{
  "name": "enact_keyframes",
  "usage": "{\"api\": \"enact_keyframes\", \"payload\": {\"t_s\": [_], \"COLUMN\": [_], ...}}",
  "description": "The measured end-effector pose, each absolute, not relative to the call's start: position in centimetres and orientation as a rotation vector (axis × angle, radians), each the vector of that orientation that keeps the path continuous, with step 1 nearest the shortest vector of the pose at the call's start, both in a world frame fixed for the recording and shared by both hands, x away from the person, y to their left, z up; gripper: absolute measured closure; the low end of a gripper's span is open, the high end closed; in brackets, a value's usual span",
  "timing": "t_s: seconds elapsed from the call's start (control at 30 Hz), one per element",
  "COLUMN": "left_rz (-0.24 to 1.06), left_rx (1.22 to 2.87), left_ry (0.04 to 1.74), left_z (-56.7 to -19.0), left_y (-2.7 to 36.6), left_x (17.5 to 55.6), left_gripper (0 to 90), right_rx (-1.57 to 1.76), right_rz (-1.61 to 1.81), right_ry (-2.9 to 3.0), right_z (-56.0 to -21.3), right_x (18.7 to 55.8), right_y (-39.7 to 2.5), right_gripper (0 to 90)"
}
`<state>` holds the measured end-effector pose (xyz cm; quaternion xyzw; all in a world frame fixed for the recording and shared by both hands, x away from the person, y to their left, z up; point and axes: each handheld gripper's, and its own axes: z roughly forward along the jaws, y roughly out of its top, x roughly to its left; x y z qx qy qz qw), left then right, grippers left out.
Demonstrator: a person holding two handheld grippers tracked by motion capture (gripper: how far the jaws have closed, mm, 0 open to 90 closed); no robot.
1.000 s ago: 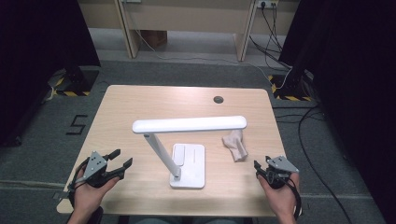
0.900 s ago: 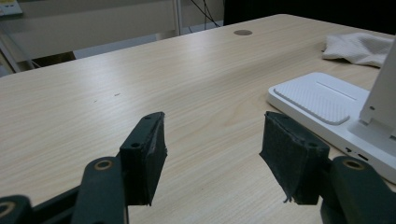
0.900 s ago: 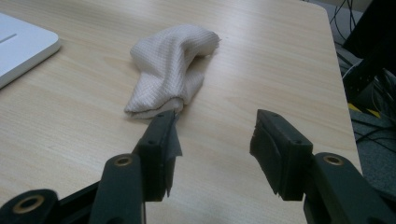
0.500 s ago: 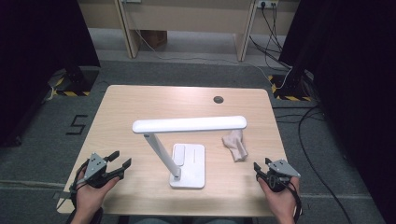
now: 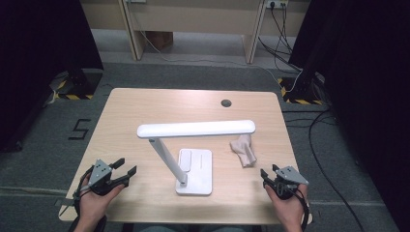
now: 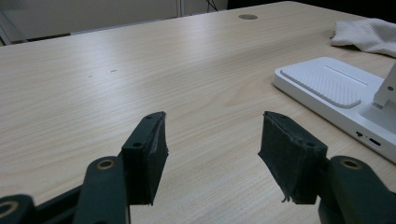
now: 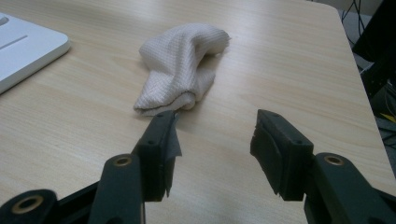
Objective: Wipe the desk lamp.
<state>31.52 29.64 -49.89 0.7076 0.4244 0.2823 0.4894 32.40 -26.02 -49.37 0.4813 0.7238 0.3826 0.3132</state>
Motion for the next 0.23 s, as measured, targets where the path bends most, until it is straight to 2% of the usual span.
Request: {"api": "enact_keyframes", "payload": {"t_s": [0.23], "left_rz": [0.684], "left_rx": [1.733], "left_ry": [1.028], "left_z": [-49.91], "left_y": [29.61], "left_x": [31.54], "left_gripper": [40.2], "right_rx": [1.267], "right_rz": [1.010], "right_ry": [1.912], "right_z": [-49.50], "right_x": [32.40], "right_y": [-26.02], "right_gripper": [49.4]}}
